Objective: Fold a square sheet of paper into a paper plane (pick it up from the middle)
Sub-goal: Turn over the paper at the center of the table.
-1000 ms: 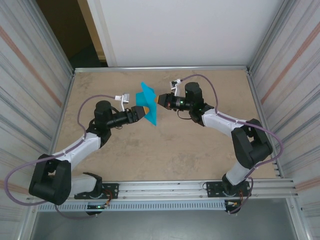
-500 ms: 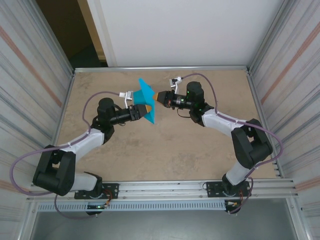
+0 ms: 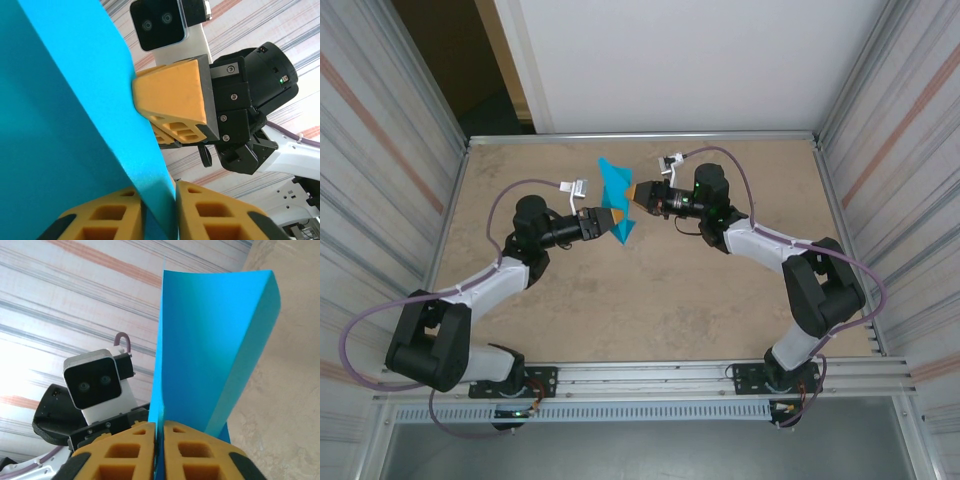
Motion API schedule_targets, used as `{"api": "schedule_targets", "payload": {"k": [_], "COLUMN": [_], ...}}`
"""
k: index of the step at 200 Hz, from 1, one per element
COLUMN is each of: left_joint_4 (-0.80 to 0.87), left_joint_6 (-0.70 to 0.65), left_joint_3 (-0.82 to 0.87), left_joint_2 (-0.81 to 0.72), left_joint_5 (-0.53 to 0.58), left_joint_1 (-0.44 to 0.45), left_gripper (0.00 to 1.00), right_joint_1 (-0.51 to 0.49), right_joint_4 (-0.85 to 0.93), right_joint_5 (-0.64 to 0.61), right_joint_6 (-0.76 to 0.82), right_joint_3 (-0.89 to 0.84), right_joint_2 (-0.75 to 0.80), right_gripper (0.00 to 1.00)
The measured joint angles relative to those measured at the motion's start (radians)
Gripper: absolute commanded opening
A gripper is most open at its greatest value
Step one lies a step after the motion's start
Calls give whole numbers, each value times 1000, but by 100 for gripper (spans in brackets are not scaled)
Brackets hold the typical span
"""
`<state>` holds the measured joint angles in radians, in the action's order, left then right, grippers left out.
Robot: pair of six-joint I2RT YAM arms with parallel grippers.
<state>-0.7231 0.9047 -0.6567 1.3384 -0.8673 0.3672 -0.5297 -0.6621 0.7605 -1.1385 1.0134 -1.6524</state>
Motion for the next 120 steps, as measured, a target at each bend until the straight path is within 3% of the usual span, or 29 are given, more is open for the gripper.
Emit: {"api": "schedule_targets", "payload": {"k": [51, 86, 120], "left_joint_4": [-4, 85, 307], "left_joint_6": [-7, -68, -198], "left_joint_3": [0, -3, -56], "left_joint_2": [8, 7, 7], "left_joint_5": [6, 27, 85], "left_joint_1": [0, 0, 0], "left_gripper": [8, 8, 9], "right_joint_1": [11, 51, 81], "right_joint_4": [53, 218, 412], "right_joint_5": [-8, -87, -226], "right_joint_6": [12, 93, 201], "right_joint_3": [-19, -47, -69], "right_joint_2": [40, 144, 269], "right_gripper": [51, 60, 63]}}
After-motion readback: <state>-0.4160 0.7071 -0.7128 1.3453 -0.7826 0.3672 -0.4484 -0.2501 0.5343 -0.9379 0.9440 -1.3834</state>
